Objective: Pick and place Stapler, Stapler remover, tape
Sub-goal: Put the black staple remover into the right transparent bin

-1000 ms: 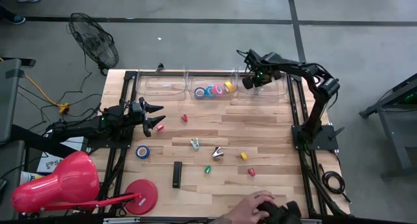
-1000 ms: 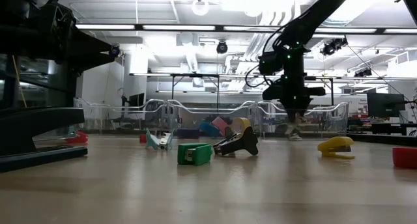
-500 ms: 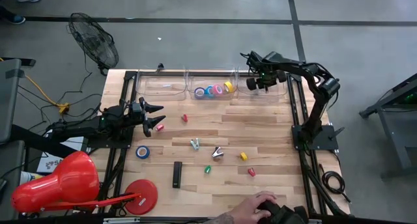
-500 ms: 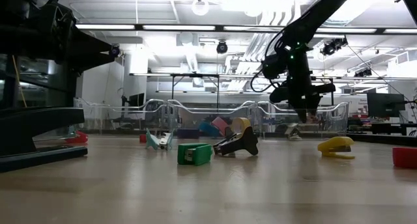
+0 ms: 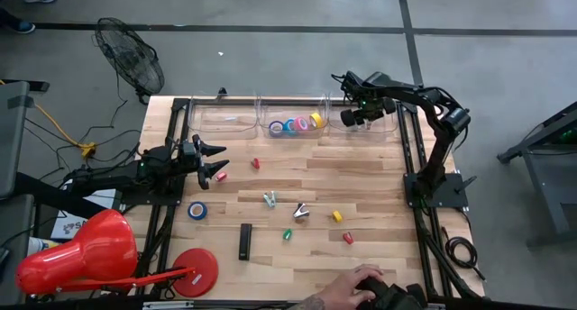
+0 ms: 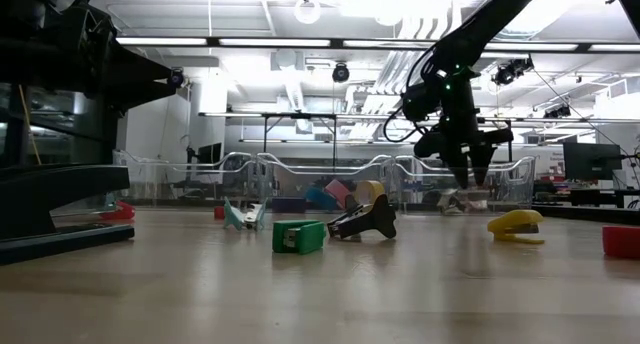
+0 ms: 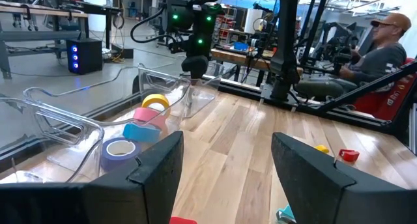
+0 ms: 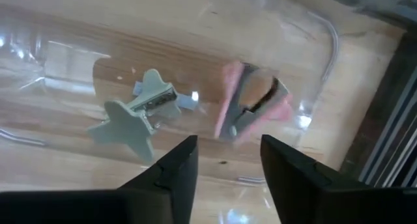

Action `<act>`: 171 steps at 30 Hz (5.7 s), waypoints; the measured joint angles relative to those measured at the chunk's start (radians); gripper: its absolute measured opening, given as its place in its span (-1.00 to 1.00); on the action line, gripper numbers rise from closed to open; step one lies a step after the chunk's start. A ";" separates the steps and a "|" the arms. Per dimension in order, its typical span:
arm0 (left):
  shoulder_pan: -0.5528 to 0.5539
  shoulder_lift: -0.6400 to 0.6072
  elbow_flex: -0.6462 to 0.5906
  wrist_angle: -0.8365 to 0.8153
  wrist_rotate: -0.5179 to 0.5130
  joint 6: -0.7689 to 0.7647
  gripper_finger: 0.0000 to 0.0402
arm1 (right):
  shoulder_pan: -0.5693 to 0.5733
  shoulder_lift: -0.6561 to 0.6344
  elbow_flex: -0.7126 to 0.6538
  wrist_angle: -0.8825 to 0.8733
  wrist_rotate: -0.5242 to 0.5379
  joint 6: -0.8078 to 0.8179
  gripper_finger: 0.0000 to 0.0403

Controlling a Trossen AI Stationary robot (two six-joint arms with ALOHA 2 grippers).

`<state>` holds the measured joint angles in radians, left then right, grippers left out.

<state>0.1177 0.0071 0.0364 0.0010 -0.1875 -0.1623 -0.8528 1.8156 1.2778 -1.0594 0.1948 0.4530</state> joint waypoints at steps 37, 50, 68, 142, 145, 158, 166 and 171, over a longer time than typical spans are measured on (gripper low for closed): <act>0.000 0.000 0.000 0.000 0.000 0.000 0.14 | 0.199 -0.223 0.000 0.223 -0.189 -0.869 -0.02; 0.000 0.000 0.000 0.000 0.000 0.000 0.14 | 0.461 -0.223 0.000 0.269 -0.232 -1.090 -0.02; 0.000 0.000 0.000 0.000 0.000 0.000 0.14 | 0.811 -0.072 0.000 0.505 -0.284 -1.001 0.19; 0.000 0.000 0.000 0.000 -0.003 0.000 0.14 | 0.945 0.169 0.000 0.574 -0.362 -0.800 -0.61; 0.000 0.000 0.000 0.000 -0.004 0.000 0.14 | 0.945 0.168 0.000 0.574 -0.362 -0.704 -0.61; 0.000 0.000 0.000 0.000 -0.001 0.000 0.14 | 0.915 0.113 0.000 0.447 -0.243 -0.166 -0.60; 0.000 0.000 0.000 0.000 0.002 0.000 0.14 | 0.863 0.008 0.000 0.222 -0.181 0.021 -0.59; 0.000 0.000 0.000 0.000 0.002 0.000 0.14 | 0.797 -0.079 0.000 0.013 -0.087 0.068 -0.59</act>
<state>0.1176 0.0068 0.0367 0.0006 -0.1853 -0.1623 -0.0562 1.7370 1.2781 -1.0466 0.1077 0.5212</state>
